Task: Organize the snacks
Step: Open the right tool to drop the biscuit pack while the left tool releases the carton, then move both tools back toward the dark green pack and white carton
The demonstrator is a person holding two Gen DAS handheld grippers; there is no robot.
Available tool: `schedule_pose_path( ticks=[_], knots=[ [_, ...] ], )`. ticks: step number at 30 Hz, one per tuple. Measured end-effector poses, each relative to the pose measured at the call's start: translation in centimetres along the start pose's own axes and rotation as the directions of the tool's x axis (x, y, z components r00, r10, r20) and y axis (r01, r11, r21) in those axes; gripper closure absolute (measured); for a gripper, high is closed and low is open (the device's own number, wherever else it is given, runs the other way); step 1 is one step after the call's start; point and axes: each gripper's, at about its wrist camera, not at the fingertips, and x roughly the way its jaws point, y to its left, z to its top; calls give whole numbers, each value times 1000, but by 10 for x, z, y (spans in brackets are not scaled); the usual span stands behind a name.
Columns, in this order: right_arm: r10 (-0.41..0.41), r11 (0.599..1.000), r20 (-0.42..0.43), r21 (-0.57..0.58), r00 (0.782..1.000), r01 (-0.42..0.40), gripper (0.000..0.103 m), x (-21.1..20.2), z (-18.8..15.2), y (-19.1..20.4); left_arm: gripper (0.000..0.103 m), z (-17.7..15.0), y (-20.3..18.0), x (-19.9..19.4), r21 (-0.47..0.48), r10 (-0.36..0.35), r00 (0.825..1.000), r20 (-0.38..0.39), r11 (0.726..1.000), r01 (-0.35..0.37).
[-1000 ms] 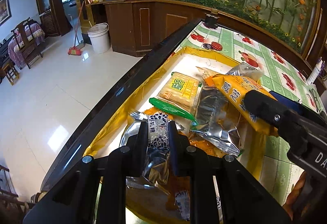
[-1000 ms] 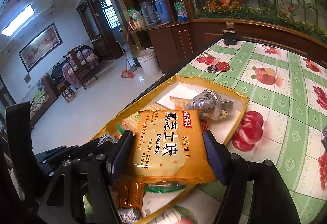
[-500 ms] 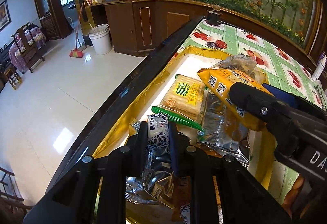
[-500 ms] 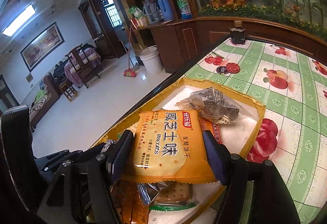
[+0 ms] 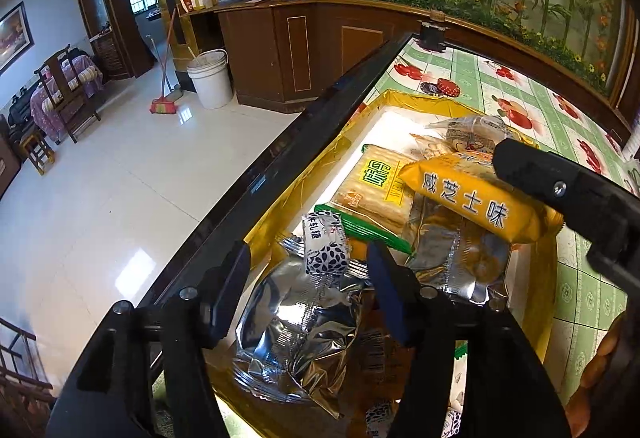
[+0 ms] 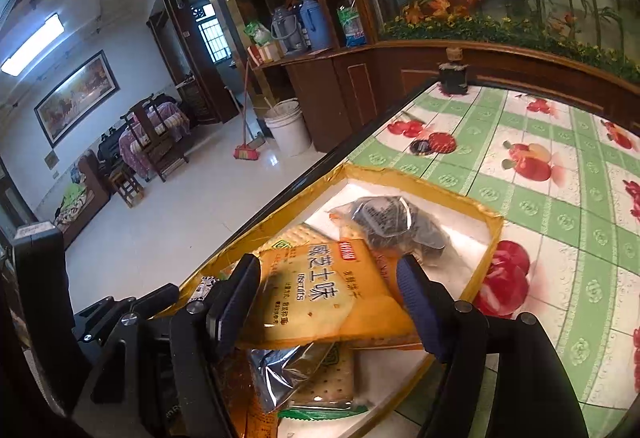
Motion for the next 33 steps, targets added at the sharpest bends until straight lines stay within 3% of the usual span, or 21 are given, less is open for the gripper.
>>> schedule_pose_path(
  ticks=[10,12,14,23,33],
  knots=[
    [-12,999,37,39,999,11,23,-34,-4,-16,42,-1,-7,-31,12,20,995,96,1000,-22],
    [-23,999,43,40,999,22,21,-42,-6,-20,32,-2,-9,-39,13,21,993,113,1000,-22],
    [-28,999,51,46,998,25,21,-50,-9,-23,28,-2,-11,-46,18,25,990,136,999,-28],
    [-61,996,77,72,995,56,21,-84,-21,-42,29,0,-30,-69,53,14,984,179,998,-23],
    [-126,981,101,160,987,109,19,-123,-40,-89,29,-1,-59,-88,104,-16,977,212,995,-7]
  ],
)
